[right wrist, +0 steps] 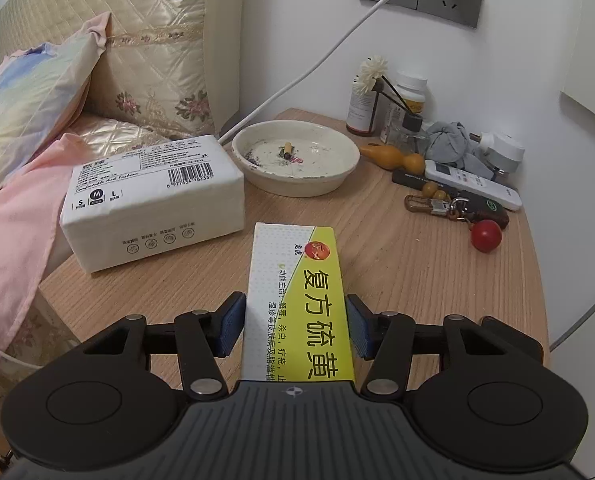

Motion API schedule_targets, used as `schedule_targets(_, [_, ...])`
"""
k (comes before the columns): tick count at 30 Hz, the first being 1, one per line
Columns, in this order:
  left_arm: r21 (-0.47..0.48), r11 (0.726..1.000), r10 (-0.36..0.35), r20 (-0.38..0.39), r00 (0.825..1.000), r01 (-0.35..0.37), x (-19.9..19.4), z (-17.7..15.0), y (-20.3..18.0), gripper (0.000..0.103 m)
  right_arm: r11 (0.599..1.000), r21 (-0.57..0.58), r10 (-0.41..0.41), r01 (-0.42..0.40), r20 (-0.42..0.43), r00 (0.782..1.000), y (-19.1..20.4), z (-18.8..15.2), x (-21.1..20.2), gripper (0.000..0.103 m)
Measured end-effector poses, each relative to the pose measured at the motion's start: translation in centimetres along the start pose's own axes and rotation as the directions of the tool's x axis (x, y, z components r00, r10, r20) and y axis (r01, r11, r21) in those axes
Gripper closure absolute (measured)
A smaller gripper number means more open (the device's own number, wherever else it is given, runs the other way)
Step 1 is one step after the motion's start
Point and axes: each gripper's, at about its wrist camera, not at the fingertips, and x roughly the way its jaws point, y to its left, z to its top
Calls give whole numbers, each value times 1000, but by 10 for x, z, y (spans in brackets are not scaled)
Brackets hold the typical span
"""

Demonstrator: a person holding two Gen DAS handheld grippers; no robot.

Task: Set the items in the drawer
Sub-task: 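Carry the yellow box into the drawer and open the right gripper while the left gripper holds the drawer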

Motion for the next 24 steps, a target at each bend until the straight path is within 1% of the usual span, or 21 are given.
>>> schedule_targets(3, [11,1000,-14,8,1000,14,-3,0,-4,1,1000,-3,-6,6,5,1000,2,4,-6,46])
schedule_targets(6, [36,999,-36,26,999,35,-8,1,-9,1,1000,-6,-23,23,19,1000,7,10,-21,46])
schedule_targets(9, [37,998,-53,38,998,51,-12,3,-11,1,999,-25,-34,35,33,999,14,13,-38,46])
schedule_targets(14, [37,996,-79,19,997,78,-16,3,-15,1,997,-66,-31,35,52,998,30,13,-77,46])
schedule_targets(18, [56,995,-88,43,995,85,-22,4,-19,1,994,-107,-21,27,56,998,44,6,-104,46])
schedule_targets(22, [57,994,-99,55,994,96,-26,4,-21,1,987,-157,-3,9,42,999,56,-6,-124,46])
schedule_targets(24, [63,993,-106,54,993,102,-27,4,-23,1,981,-191,19,-13,28,999,62,-15,-130,46])
